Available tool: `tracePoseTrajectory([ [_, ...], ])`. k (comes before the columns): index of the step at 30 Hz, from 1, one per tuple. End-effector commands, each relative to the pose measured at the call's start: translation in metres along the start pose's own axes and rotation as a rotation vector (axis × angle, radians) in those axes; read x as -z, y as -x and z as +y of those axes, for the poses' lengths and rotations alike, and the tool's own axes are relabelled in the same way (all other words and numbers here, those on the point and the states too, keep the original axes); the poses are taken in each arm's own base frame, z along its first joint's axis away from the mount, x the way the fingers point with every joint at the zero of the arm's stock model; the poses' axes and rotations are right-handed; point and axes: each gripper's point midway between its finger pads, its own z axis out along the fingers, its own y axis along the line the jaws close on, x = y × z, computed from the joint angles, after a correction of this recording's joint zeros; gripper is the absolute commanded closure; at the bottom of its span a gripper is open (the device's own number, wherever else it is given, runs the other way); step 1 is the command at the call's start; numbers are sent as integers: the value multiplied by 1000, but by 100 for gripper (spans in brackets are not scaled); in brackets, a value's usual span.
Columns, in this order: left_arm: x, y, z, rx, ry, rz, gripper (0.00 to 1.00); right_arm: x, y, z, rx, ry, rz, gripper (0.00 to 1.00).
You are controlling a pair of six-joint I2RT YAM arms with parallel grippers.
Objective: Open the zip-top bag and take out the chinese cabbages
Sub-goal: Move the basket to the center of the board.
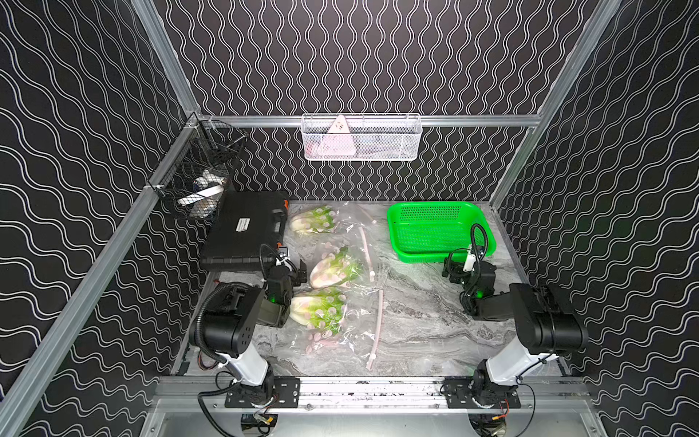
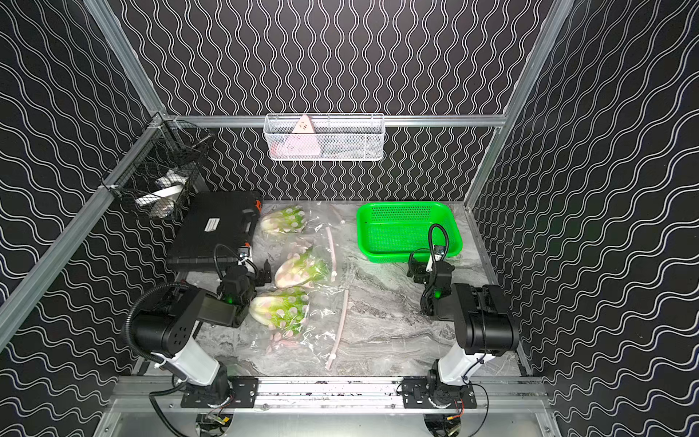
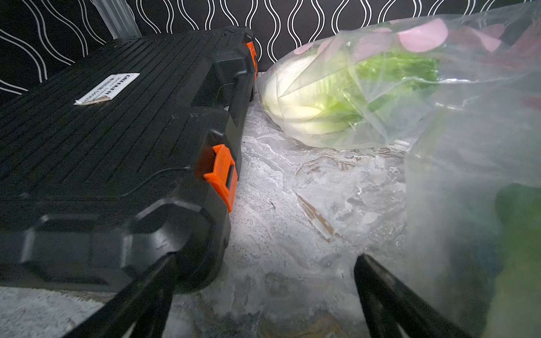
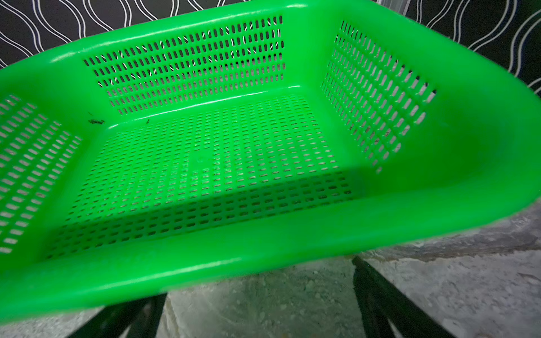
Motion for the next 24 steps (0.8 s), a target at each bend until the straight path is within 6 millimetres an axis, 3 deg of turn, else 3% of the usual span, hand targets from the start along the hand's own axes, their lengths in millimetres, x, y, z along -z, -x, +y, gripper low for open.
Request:
tracePoseTrajectory([
  [1, -1, 5, 2, -8, 8, -18, 1, 0, 7, 0, 2, 0, -29, 0],
  [24, 0, 3, -1, -10, 4, -10, 1, 0, 8, -8, -21, -47, -34, 1],
])
